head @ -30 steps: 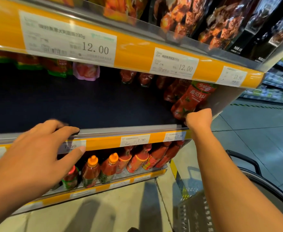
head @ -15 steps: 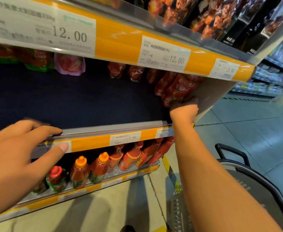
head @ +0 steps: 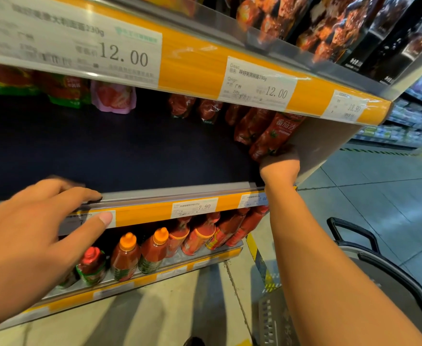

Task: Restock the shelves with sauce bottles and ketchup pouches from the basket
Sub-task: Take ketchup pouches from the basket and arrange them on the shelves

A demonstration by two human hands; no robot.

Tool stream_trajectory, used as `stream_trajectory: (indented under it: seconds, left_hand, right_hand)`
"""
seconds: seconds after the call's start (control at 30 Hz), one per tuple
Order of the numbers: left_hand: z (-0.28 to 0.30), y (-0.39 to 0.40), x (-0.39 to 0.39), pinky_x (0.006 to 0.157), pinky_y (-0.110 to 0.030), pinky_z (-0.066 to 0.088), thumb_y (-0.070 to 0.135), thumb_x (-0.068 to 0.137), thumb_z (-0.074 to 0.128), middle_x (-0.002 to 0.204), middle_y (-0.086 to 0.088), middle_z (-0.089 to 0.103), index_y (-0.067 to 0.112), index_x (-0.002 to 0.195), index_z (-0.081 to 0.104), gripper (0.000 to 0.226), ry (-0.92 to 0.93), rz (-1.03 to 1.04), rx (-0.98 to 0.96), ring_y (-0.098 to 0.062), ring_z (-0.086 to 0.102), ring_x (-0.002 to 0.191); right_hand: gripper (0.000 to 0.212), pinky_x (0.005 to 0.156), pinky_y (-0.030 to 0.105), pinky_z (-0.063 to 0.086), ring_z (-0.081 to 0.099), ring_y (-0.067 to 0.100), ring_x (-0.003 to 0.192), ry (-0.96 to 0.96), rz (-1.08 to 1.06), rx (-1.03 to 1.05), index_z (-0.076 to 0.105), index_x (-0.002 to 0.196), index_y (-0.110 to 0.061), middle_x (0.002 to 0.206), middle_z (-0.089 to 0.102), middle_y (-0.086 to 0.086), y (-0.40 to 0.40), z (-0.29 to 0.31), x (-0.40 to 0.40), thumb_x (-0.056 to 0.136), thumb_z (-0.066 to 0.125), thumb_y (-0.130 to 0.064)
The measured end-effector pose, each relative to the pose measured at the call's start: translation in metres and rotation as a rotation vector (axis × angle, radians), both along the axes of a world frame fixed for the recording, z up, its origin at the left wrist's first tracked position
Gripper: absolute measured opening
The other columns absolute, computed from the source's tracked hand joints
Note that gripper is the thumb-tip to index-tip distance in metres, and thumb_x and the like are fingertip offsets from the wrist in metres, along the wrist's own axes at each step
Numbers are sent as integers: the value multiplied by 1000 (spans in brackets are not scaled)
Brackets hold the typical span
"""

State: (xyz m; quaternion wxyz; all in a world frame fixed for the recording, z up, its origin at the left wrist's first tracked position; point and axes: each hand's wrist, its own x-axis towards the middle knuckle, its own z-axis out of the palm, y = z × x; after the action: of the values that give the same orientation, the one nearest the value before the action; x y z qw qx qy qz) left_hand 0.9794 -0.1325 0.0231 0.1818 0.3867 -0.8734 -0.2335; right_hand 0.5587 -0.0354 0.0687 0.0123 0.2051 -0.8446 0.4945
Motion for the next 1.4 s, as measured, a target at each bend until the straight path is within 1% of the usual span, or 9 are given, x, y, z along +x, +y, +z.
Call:
stream_trajectory:
  seconds: [0.3,0.43,0.57,0.67,0.8,0.93,1.07,1.23,1.4]
  left_hand:
    - [16,8,0,86,-46,54,84,89,26,115,20,50,46,125,59,62,-71,-3,-91,-20,57,108]
    - [34,15,7,114,-53,41,76,88,41,142,15,53,41,142,55,66,-212,-65,-120,-19,53,131]
    - [58,24,16,128,-51,12,59,95,57,159,14,37,40,154,38,65,-252,-98,-33,-12,28,152]
    - [74,28,28,127,-54,16,48,96,62,157,10,40,34,154,40,64,-145,-94,45,-15,31,150]
    - [97,37,64,119,-44,35,48,96,63,152,6,46,33,154,40,64,-56,-105,130,-18,46,140]
    - [116,46,123,87,-37,59,44,96,65,120,7,66,33,136,57,43,-45,-86,323,-16,70,97]
    - [130,58,198,67,-28,55,35,98,65,98,7,70,24,124,66,28,-17,-62,342,-12,70,80]
    - [123,102,358,85,-34,58,42,93,67,102,7,74,33,120,69,29,236,171,370,-12,70,93]
    - [103,174,539,92,-44,59,25,97,71,106,-5,77,24,119,71,22,397,559,401,-21,74,100]
  right_hand:
    - [32,74,29,57,68,17,85,-125,-117,13,70,116,-7,97,70,2,18,13,15,85,76,-13]
    - [25,86,46,59,64,38,98,-9,-182,249,62,103,2,107,65,16,23,40,41,82,67,-11]
    - [26,55,39,46,52,32,66,80,159,411,56,68,-6,66,56,11,35,55,96,89,68,-16]
    - [21,76,43,56,67,20,84,168,451,490,73,94,-18,87,72,1,43,64,153,96,68,-38]
    - [36,96,33,50,61,6,113,126,828,481,63,126,-32,119,66,-12,50,79,241,93,72,-46]
    - [58,105,27,44,52,1,126,251,1038,630,51,142,-39,138,54,-19,64,88,325,90,73,-51]
    - [59,109,22,43,49,-5,130,323,1219,668,50,145,-41,143,52,-26,73,95,394,91,75,-45]
    - [56,101,14,39,46,-10,128,347,1411,636,47,142,-50,140,48,-35,66,124,494,92,71,-49]
    - [49,106,30,49,56,-6,123,312,1625,525,54,135,-52,133,58,-32,53,138,606,90,73,-49]
